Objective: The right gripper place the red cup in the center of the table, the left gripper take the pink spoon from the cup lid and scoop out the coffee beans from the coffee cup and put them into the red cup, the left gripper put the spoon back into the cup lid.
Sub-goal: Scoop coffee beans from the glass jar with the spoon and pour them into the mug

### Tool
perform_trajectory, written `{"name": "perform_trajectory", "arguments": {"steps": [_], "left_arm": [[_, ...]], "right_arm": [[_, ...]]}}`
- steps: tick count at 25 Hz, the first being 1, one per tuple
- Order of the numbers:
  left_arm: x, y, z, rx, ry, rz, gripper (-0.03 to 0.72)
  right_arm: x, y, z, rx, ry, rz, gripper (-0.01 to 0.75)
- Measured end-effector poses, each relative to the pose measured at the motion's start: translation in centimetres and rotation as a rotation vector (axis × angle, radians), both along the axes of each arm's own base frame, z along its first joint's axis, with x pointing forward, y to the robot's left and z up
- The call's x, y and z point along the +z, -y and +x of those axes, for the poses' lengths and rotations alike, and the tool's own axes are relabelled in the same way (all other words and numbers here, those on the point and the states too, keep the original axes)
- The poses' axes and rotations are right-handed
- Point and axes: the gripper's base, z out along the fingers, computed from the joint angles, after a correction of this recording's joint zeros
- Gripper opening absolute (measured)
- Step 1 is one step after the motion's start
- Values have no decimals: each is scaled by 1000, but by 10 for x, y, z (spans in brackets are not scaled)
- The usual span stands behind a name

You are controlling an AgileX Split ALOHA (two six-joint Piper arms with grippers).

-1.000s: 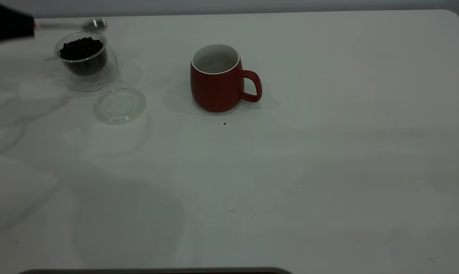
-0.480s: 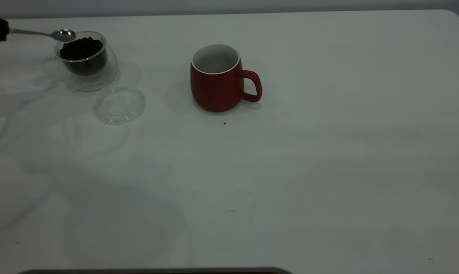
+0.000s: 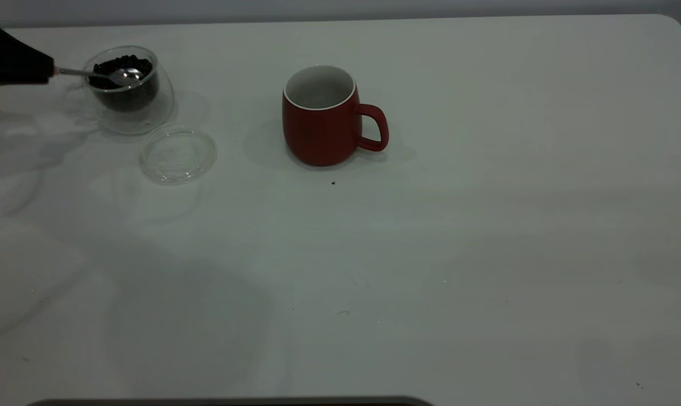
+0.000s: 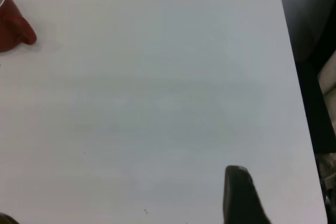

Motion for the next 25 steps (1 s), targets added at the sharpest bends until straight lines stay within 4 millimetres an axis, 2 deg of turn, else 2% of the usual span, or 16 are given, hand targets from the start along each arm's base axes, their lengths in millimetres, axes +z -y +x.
{"name": "perform_trajectory", "arguments": {"steps": [11, 25], "left_arm": [[-13, 3, -3, 94, -146, -123, 113], [-12, -2, -2, 194, -229, -199, 113]], "right_arm": [[0, 0, 0, 0, 0, 0, 438], [0, 0, 0, 0, 0, 0, 438]]}}
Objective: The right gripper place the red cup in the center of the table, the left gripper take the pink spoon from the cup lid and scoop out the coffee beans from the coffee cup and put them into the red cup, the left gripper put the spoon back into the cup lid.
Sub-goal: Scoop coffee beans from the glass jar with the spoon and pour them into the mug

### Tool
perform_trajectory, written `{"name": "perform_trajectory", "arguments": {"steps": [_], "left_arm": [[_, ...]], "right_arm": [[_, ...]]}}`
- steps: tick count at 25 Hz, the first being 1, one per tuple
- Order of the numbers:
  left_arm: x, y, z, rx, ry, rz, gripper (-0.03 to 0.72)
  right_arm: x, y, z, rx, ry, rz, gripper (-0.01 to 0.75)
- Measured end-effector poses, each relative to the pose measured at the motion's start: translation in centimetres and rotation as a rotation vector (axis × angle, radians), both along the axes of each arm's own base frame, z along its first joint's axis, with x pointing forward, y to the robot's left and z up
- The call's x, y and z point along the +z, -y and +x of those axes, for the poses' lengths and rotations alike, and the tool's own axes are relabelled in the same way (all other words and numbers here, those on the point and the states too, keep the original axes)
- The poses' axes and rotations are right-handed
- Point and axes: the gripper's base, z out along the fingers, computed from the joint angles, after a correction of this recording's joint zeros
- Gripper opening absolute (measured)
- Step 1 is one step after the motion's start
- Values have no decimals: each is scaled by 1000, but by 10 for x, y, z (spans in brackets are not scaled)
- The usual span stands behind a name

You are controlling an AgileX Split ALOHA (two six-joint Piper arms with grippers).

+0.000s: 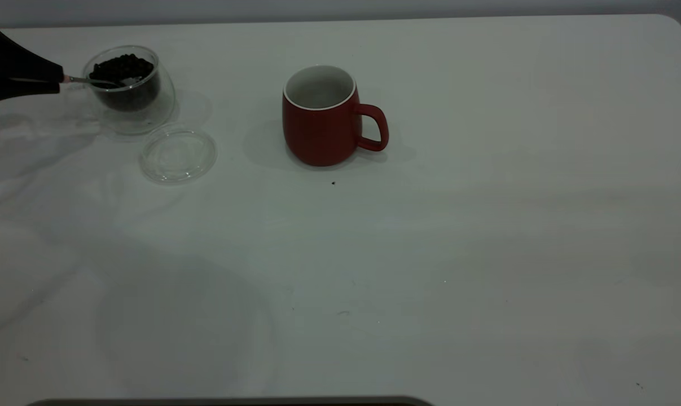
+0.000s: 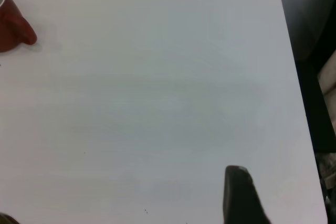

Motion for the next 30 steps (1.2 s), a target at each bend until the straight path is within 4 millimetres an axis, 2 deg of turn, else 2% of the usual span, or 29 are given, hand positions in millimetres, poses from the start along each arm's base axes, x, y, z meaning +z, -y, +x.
{"name": "perform_trajectory", "arguments": {"steps": [10, 30], "left_arm": [[-6, -3, -3, 47, -49, -80, 113], [4, -17, -11, 37, -15, -197, 113]], "right_arm": [[0, 0, 0, 0, 0, 0, 438], [0, 0, 0, 0, 0, 0, 438]]}}
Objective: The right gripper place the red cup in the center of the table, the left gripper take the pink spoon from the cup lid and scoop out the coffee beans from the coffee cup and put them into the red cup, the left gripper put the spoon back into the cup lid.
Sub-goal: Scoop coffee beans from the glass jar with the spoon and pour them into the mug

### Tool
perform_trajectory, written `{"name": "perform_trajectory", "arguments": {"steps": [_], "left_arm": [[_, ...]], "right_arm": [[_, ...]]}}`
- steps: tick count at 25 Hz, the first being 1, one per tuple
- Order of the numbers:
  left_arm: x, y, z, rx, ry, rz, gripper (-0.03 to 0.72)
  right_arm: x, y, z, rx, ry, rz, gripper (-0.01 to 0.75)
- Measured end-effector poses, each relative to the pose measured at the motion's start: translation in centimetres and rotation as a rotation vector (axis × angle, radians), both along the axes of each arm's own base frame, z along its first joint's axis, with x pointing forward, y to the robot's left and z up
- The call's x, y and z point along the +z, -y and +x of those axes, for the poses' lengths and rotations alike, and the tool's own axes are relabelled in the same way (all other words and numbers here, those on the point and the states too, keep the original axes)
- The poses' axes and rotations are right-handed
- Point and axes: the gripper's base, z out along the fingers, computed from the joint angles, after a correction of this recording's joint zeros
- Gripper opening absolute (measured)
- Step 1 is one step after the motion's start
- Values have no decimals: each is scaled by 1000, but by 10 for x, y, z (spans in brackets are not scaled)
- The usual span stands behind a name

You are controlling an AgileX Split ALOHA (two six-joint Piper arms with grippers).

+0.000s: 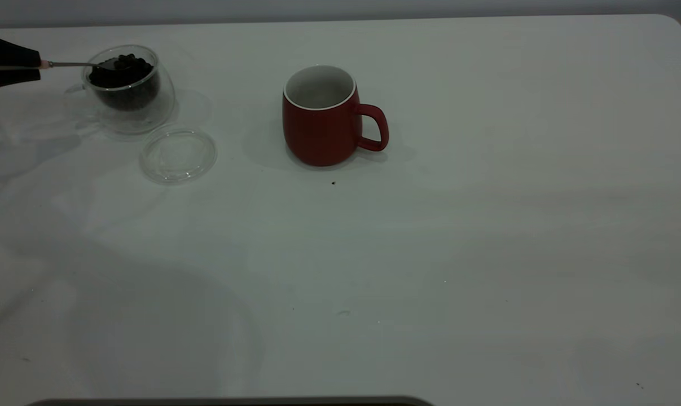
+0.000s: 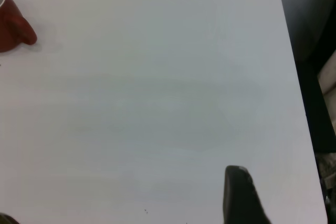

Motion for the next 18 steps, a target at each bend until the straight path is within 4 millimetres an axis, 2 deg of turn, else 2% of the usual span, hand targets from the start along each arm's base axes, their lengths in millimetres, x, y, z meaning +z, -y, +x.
{"name": "perform_trajectory", "arguments": {"steps": [8, 18], "left_arm": [[4, 1, -3, -50, 42, -37, 113], [6, 2, -1, -29, 55, -55, 113]], "right_arm": [[0, 0, 0, 0, 0, 0, 438], [0, 0, 0, 0, 1, 0, 438]]}}
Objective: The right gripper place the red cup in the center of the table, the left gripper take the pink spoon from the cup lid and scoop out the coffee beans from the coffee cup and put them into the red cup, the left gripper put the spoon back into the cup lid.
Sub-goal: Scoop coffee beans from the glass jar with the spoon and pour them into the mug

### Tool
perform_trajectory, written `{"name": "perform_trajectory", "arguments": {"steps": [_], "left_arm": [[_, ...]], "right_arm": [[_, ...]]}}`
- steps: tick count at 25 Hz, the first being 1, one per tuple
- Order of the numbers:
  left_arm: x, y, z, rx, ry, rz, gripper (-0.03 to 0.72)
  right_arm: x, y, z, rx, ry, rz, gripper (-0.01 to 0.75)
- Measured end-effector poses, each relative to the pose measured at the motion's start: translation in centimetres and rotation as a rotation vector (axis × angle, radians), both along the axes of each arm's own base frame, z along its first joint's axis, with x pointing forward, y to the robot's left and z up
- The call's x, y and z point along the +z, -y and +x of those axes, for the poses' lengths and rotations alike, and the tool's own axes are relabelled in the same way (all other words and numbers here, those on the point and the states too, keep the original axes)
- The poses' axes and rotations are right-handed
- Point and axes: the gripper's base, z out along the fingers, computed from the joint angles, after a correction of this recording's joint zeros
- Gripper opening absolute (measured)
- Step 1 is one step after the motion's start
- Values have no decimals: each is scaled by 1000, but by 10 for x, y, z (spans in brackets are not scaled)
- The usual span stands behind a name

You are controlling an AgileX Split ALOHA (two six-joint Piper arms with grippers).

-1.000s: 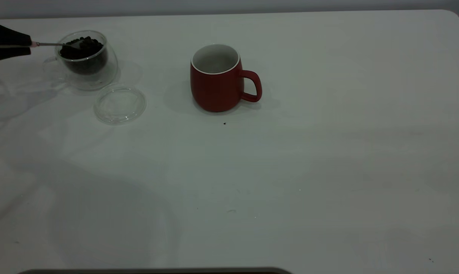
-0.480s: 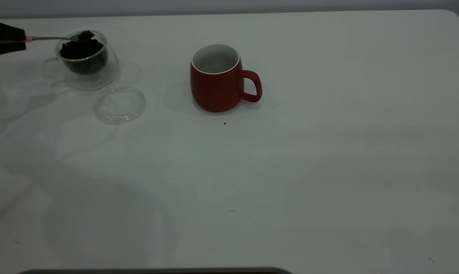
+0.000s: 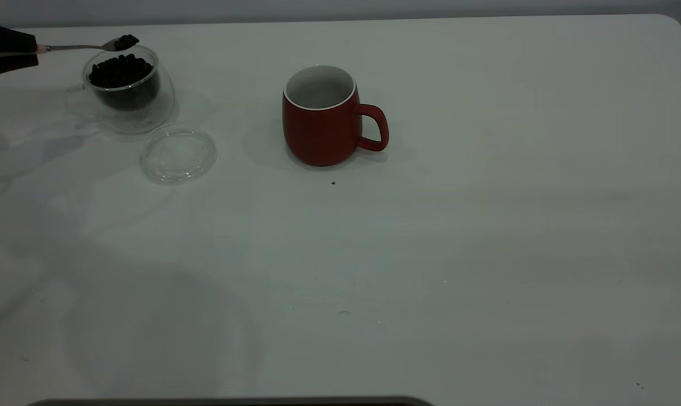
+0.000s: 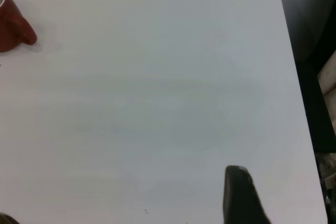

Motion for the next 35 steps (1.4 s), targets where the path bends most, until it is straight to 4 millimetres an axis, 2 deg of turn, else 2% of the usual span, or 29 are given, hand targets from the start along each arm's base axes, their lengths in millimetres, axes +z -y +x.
{"name": "perform_trajectory", "arguments": {"steps": [3, 6, 21, 26, 30, 35], "left_arm": [[0, 7, 2, -18, 0, 0, 113], [0, 23, 6, -54, -1, -1, 113], [3, 137, 22, -287, 9, -29, 113], [3, 167, 21, -350, 9, -34, 113], [1, 183, 20, -377, 25, -4, 113], [-3, 192, 22, -385, 75, 69, 113]], "right_arm": [[0, 0, 0, 0, 0, 0, 438], [0, 0, 0, 0, 0, 0, 438], [0, 0, 0, 0, 0, 0, 438], [0, 0, 0, 0, 0, 0, 438], [0, 0, 0, 0, 0, 0, 438], [0, 0, 0, 0, 0, 0, 438]]}}
